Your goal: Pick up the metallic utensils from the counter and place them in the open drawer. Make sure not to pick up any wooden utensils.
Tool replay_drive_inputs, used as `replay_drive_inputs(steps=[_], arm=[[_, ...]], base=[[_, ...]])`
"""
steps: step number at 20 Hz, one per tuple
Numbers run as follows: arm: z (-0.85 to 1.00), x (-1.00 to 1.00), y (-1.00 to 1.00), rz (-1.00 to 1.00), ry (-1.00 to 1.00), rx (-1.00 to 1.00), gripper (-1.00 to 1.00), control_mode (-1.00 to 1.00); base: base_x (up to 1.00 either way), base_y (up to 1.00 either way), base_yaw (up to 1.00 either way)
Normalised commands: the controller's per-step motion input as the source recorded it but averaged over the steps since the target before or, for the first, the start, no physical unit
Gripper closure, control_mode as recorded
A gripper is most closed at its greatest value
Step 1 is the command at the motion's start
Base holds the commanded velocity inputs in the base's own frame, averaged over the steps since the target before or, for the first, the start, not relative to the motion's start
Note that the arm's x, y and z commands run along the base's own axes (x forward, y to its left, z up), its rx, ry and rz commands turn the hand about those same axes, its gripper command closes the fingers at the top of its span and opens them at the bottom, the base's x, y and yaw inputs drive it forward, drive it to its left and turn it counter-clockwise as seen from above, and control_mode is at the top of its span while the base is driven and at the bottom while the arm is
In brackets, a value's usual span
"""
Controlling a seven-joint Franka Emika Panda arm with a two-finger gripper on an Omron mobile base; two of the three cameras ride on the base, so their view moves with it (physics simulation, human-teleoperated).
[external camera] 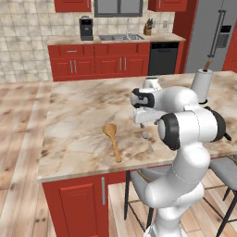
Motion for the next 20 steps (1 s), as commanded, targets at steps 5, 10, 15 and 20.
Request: replay_drive_inputs(steps=[5, 10, 15, 20], arm=[[-0.54, 0.27, 0.0, 0.11, 0.0, 0.0, -1.0, -1.0], [-0.42, 0.01, 0.0, 0.09, 0.0, 0.0, -1.0, -1.0], [-0.48, -0.01, 0.0, 0.08, 0.0, 0.0, -1.0, -1.0], [-0.28, -0.2, 0.0, 0.06, 0.02, 0.0, -1.0, -1.0]], base=[[0.0, 0.0, 0.0], [0.0, 0.0, 0.0], [0.0, 0.0, 0.0], [0.0, 0.0, 0.0]])
